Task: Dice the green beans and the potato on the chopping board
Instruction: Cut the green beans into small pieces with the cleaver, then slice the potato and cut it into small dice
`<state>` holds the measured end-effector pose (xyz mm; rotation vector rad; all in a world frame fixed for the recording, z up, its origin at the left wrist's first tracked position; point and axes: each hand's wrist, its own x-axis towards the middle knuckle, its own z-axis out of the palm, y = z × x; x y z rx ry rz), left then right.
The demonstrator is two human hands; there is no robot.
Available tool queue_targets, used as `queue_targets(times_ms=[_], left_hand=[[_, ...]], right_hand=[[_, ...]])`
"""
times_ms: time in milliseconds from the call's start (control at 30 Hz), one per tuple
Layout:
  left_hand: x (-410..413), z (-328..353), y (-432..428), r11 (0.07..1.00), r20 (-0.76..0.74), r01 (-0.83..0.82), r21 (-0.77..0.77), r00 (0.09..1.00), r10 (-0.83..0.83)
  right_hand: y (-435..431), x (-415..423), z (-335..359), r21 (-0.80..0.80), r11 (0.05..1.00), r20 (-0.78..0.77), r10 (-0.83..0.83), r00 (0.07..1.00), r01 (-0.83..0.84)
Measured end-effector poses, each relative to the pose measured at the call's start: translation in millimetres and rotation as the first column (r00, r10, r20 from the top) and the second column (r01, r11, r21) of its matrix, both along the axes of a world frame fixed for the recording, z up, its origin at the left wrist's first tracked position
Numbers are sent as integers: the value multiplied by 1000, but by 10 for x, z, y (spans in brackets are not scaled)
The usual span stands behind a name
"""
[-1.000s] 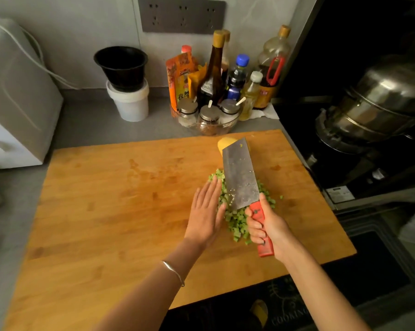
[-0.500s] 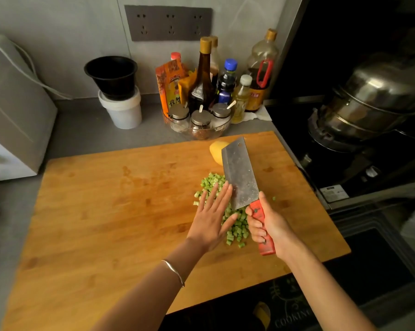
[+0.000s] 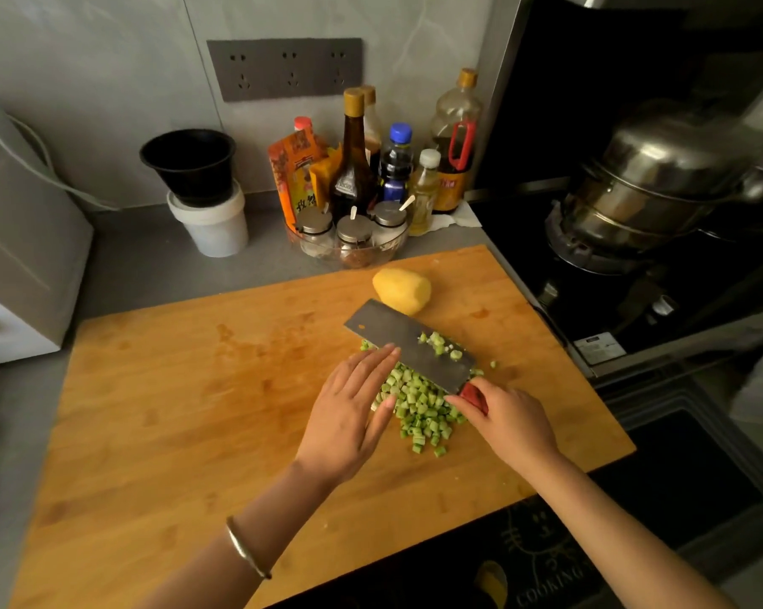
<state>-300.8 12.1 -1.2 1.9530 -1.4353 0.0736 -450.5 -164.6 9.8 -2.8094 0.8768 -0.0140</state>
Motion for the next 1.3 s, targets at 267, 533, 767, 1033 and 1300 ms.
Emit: queue_targets(times_ms=[267,533,767,1033,1300], left_hand=[[105,-55,-318,771,-107,261,581,964,-246],[356,-230,-709,747,-166,283,602,959,-229],[363,-211,-484,784,-145,411,466,909,-390],[380,-265,-889,732,-133,321,601,943,-304],[423,-175,-847,812,-64,312,493,944,-323]], right_hand=[[75,50,-71,-76,980,-134,172,976,-183],[46,-79,-265,-152,926,-100,332,938,-344],[-115,-64,-269,-53,958,-83,276,957,-281],[-188,52,-312,-96,950,21,301,953,-298],[-219,-24,-233,-113,960,9,257,966,-255]])
